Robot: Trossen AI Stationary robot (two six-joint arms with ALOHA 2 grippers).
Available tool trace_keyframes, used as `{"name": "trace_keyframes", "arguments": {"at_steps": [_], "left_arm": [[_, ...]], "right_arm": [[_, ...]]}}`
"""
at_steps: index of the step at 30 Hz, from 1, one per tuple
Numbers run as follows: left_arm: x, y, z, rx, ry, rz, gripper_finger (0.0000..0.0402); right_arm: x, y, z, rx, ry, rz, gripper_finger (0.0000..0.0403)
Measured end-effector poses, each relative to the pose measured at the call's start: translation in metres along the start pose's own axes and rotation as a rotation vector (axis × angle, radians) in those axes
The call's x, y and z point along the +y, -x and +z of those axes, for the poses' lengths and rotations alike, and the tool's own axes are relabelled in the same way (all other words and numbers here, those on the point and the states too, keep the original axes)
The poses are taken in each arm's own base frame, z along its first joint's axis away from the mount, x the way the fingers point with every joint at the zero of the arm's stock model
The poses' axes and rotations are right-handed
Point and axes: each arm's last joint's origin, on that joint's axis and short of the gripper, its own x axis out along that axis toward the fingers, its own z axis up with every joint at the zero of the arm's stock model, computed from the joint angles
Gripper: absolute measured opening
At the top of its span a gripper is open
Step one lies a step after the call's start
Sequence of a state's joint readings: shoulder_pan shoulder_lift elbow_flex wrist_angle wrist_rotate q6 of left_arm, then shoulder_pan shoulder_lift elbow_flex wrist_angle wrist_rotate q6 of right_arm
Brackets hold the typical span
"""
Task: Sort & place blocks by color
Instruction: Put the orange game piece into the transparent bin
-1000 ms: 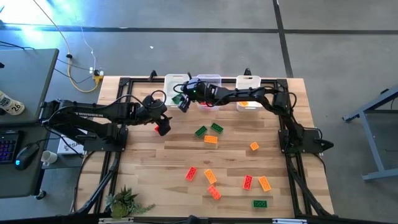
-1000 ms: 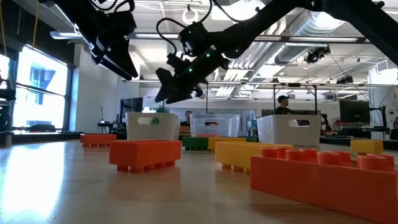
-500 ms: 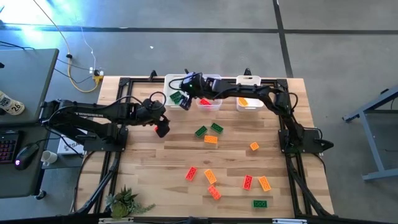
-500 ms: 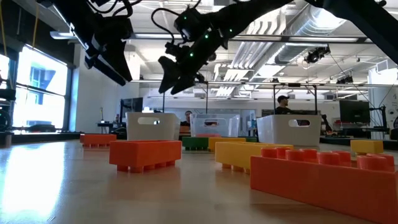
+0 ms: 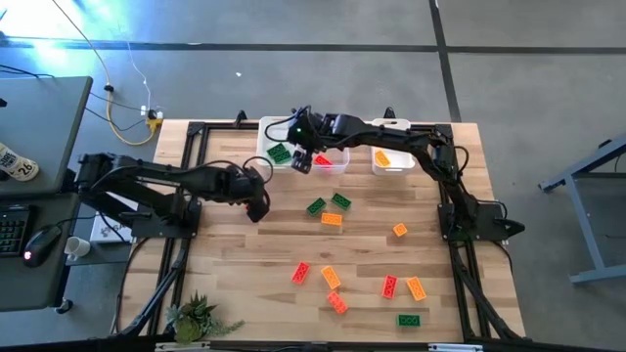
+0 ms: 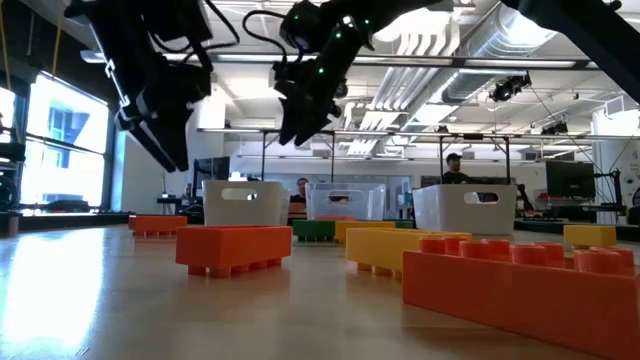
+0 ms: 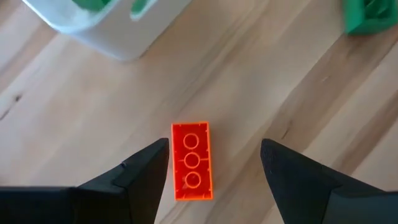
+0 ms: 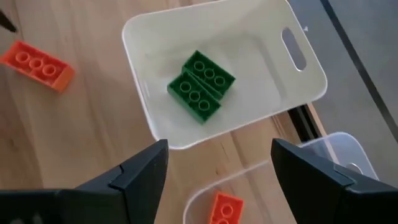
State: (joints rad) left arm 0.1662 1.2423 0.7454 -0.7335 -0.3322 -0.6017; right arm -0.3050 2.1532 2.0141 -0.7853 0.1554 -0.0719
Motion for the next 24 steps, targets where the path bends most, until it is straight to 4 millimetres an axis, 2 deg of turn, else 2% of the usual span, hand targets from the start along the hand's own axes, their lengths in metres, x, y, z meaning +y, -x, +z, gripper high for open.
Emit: {"name": "trace_keyframes", "arguments": {"at_steps": [6, 16, 24], "left_arm": [[-0.003, -0.017, -0.001, 0.068, 0.028, 0.051, 0.0243], [-0.006, -0.027, -0.003, 0.115, 0.036, 0.066, 0.0243], [-0.01, -0.042, -0.007, 0.17, 0.029, 0.111, 0.0243]], "right_arm": [[-0.003, 0.017, 0.004, 0.061, 0.014, -0.016, 0.0273], [0.001, 0.052, 0.015, 0.086, 0.066, -0.103, 0.0273], [0.007, 0.062, 0.018, 0.081, 0.091, -0.098, 0.0273]]}}
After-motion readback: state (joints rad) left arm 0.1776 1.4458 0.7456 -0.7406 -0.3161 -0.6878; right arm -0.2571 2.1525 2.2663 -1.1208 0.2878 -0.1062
